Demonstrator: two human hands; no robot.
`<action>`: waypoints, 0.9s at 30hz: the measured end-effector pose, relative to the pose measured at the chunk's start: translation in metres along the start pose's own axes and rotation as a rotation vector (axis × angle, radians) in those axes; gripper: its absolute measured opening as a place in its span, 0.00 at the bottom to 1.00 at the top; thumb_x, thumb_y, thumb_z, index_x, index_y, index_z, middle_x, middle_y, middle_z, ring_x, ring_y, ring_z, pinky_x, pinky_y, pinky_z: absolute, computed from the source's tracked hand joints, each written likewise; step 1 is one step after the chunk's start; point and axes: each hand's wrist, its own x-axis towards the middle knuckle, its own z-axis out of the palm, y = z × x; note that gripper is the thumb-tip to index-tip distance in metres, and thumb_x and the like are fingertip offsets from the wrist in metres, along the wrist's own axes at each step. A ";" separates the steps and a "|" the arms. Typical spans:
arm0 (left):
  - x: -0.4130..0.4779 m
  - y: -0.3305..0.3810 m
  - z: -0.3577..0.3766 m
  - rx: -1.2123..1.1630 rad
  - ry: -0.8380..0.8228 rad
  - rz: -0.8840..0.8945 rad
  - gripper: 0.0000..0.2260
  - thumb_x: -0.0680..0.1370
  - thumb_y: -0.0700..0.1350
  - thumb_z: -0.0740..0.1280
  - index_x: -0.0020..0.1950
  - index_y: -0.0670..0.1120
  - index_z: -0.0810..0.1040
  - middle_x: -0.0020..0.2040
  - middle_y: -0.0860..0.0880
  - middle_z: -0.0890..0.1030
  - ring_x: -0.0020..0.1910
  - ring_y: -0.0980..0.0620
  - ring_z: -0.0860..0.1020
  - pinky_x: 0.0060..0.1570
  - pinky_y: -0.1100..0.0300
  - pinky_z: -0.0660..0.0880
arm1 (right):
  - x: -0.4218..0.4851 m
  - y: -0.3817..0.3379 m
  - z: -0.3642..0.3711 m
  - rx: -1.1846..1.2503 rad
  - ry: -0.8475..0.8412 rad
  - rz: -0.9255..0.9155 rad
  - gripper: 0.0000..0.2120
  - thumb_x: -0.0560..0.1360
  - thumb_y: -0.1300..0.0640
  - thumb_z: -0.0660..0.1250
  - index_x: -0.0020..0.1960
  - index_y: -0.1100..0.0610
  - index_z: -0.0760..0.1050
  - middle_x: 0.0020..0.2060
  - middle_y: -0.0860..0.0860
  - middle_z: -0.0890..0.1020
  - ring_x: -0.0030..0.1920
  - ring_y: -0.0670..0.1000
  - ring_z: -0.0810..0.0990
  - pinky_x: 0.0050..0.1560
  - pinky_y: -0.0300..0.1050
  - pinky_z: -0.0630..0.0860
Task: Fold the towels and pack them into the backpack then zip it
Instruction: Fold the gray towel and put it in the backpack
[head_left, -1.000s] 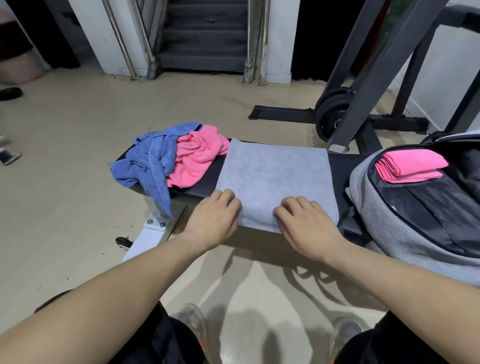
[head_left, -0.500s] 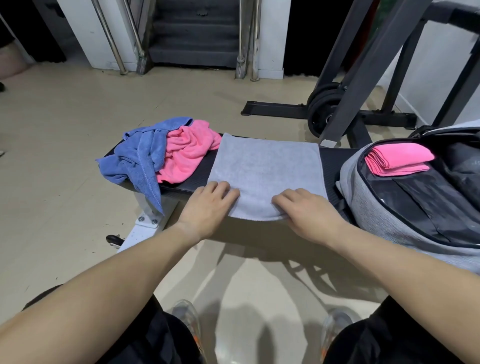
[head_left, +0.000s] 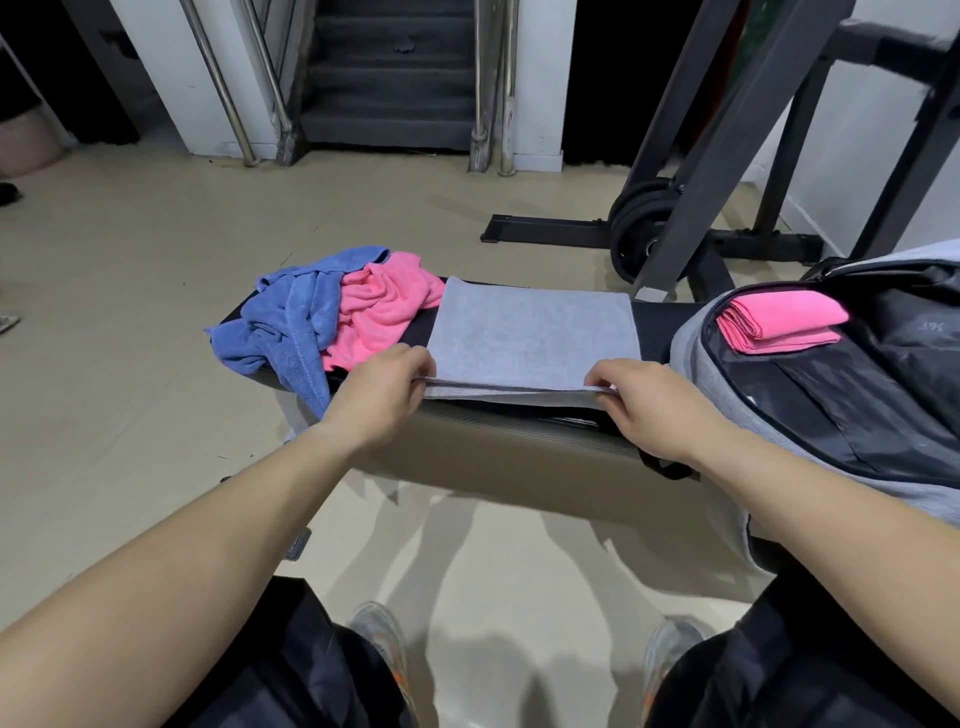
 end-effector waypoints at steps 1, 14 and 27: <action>0.000 0.000 -0.002 -0.055 -0.014 -0.010 0.05 0.77 0.40 0.67 0.50 0.49 0.78 0.47 0.51 0.80 0.45 0.46 0.78 0.44 0.51 0.75 | 0.000 0.002 -0.001 0.019 0.001 -0.006 0.06 0.81 0.56 0.61 0.56 0.51 0.76 0.49 0.46 0.79 0.49 0.55 0.79 0.49 0.54 0.76; 0.003 0.000 -0.009 -0.057 -0.015 -0.006 0.10 0.74 0.48 0.75 0.50 0.47 0.80 0.45 0.51 0.78 0.43 0.50 0.76 0.44 0.54 0.73 | 0.013 0.006 -0.009 -0.006 -0.014 0.057 0.07 0.83 0.53 0.57 0.56 0.50 0.74 0.50 0.46 0.80 0.51 0.55 0.78 0.47 0.52 0.75; -0.004 -0.003 -0.035 0.133 -0.250 -0.043 0.05 0.78 0.54 0.69 0.53 0.57 0.80 0.46 0.56 0.81 0.46 0.50 0.78 0.43 0.53 0.76 | -0.017 -0.010 -0.017 -0.220 -0.211 -0.054 0.09 0.78 0.59 0.63 0.43 0.48 0.66 0.40 0.46 0.75 0.40 0.55 0.75 0.39 0.50 0.72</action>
